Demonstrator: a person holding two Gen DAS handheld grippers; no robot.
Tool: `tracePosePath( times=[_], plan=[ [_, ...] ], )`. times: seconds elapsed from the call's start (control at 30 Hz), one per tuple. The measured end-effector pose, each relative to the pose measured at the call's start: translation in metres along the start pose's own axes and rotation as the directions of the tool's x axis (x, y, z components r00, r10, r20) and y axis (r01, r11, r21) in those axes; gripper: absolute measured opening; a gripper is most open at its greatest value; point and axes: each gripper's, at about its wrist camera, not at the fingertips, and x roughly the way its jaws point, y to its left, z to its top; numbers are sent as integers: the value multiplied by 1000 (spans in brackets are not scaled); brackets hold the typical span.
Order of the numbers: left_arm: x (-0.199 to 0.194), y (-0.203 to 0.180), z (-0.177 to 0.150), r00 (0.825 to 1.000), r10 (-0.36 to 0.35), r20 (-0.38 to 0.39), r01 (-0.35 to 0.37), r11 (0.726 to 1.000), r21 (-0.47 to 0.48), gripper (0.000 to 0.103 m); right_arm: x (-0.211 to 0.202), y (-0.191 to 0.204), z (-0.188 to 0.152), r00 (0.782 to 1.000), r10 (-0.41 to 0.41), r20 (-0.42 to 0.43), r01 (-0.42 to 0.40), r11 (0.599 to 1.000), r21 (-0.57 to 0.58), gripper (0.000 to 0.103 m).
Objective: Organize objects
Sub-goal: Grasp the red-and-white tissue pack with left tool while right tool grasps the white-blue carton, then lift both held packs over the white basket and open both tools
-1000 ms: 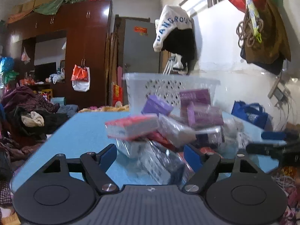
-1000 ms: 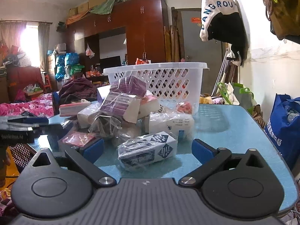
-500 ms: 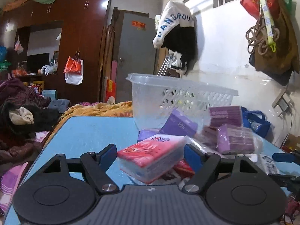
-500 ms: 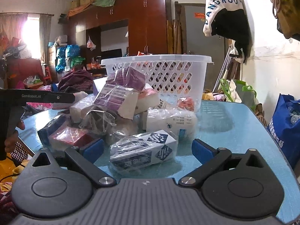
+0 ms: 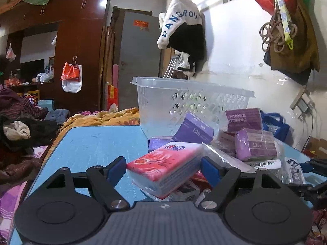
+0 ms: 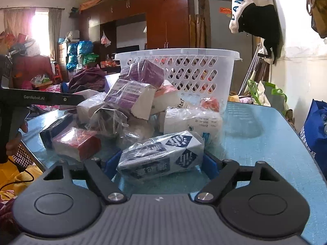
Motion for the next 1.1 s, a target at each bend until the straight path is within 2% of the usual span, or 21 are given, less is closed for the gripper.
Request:
tracePosePath(
  times=[0.1,0.23,0.37,0.43,0.47,0.6,0.8,0.97,1.1],
  plan=[
    [1,6,1,1000,-23,0,23,1000,-14,83,-1,0,0,1000,3,0,-3,1000,1,83],
    [8,9,1,1000,-18,-21,18,1000,-12,88,-1,0,0,1000,6,3,-6,1000,3,83],
    [11,12,1,999,-37,-27,36,999,-38,88,0,0,0,1000,6,3,-6,1000,3,83],
    [11,10,1,998,-54,-20,54,998,-38,87,0,0,0,1000,7,5,-7,1000,2,83],
    [11,9,1,998,-56,-18,55,998,-35,81,0,0,0,1000,7,6,-7,1000,1,83],
    [4,3,-2,999,-25,27,25,1000,-7,79,-1,0,-1,1000,-3,12,3,1000,6,83],
    [-14,-2,0,996,-27,90,27,1000,2,78,-19,-3,5,997,-21,72,20,1000,15,82],
    [-24,-3,20,988,-29,150,33,999,-25,78,-39,-5,28,989,-32,146,31,999,9,82],
    [-13,-9,62,984,-56,171,63,998,-32,78,-33,-8,79,978,-47,204,51,999,-14,82]
  ],
)
